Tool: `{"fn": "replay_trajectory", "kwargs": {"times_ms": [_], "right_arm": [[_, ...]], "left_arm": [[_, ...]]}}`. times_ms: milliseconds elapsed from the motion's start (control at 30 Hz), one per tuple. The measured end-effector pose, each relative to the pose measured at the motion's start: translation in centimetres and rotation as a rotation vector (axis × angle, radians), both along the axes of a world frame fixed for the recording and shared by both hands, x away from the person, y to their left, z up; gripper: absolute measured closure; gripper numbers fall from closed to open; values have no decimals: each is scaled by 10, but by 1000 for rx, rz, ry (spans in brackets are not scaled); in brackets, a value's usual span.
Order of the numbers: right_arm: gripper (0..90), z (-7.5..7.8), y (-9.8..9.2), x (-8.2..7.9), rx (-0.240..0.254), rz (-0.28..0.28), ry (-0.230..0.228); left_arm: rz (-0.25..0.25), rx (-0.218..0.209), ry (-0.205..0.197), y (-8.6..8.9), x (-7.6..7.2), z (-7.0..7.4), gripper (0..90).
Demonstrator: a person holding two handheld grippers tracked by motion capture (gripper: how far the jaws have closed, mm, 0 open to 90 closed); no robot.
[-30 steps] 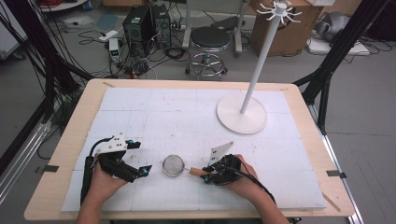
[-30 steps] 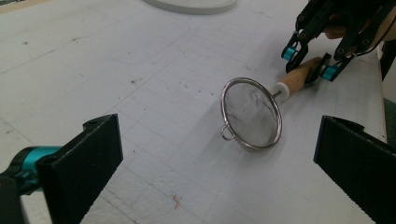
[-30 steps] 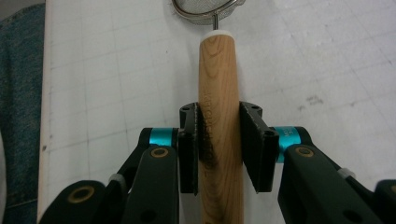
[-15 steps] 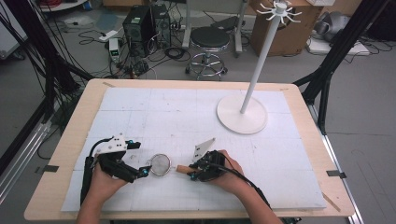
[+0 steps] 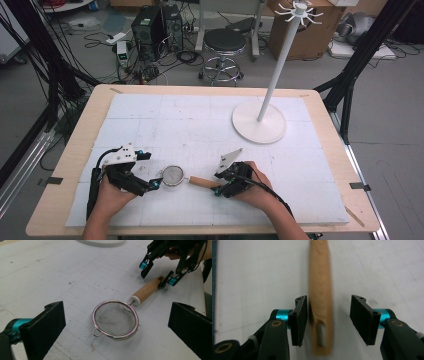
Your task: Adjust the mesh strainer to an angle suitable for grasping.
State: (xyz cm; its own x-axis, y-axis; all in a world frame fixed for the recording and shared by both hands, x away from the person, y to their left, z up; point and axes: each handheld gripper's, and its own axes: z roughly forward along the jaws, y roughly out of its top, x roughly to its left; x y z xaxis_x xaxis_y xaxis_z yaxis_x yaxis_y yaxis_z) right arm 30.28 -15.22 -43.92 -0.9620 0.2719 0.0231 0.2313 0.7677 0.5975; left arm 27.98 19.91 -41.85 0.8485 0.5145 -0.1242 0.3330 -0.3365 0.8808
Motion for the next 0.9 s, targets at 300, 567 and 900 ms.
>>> {"fn": "replay_trajectory", "kwargs": {"times_ms": [300, 567, 900], "right_arm": [[458, -1, -20, 15, 16, -117, 11], [447, -2, -28, 27, 50, -182, 40], [376, -2, -31, 30, 82, -215, 24]], "left_arm": [[0, 4, 5, 0, 0, -1, 18], [1, 3, 6, 0, 0, -2, 18], [2, 1, 11, 0, 0, -2, 18]]}}
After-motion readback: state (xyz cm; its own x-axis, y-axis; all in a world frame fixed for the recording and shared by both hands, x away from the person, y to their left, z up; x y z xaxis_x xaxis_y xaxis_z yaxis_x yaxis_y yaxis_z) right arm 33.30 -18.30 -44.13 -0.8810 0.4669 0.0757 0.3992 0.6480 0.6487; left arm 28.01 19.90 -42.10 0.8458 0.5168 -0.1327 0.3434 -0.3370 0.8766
